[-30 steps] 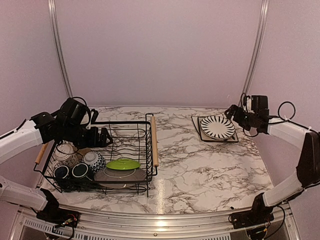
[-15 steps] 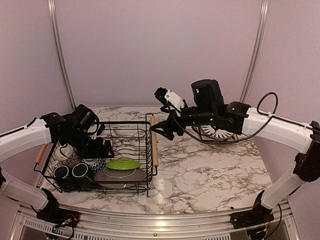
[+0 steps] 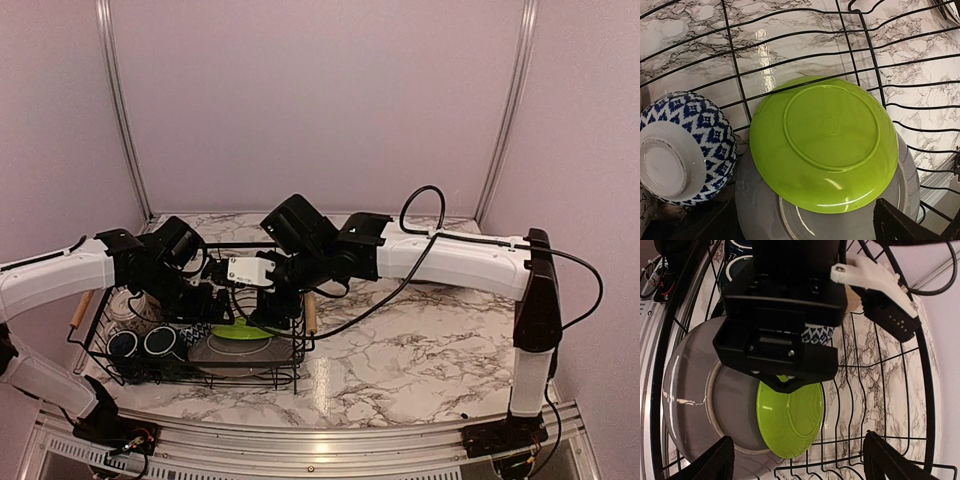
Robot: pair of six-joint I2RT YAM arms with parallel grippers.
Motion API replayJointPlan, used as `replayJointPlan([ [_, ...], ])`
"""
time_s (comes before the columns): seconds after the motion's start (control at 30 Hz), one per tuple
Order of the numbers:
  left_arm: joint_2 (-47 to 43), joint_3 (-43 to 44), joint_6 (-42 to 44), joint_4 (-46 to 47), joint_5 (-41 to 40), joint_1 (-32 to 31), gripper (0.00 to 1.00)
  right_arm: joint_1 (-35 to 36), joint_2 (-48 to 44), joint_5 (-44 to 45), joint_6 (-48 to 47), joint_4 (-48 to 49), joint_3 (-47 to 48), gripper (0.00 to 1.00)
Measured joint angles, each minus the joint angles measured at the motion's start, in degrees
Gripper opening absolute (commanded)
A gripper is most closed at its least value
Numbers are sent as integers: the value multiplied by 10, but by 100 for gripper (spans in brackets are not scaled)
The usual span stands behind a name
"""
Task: Unload the mixed dishes from the dish rack
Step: Grab the plate from the dish rack.
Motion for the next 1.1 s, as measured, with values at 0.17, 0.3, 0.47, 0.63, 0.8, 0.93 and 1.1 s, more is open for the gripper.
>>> replayJointPlan([
  [0.17, 2, -7, -1, 1, 9, 0, 95, 23, 30, -17, -21, -48, 61, 85],
  [0.3, -2, -9, -5, 6, -3, -1, 91, 34, 55, -21, -22, -71, 102, 85],
  [0.47, -70, -17, -13, 29, -56, -2, 81, 36, 67, -21, -4, -71, 111, 87],
  [0.63, -172, -33, -13, 70, -82, -3, 74, 36, 68, -36, 8, -71, 111, 85],
  [0.8, -254, -85, -23, 84, -57, -4, 70, 33, 82, -61, 40, -66, 132, 83],
  [0.93, -249, -88, -59, 64, -12, -6, 70, 32, 83, -71, 56, -58, 130, 83],
  [1.1, -198, -64, -93, -16, 15, -12, 74, 31, 90, -61, 54, -66, 138, 84],
])
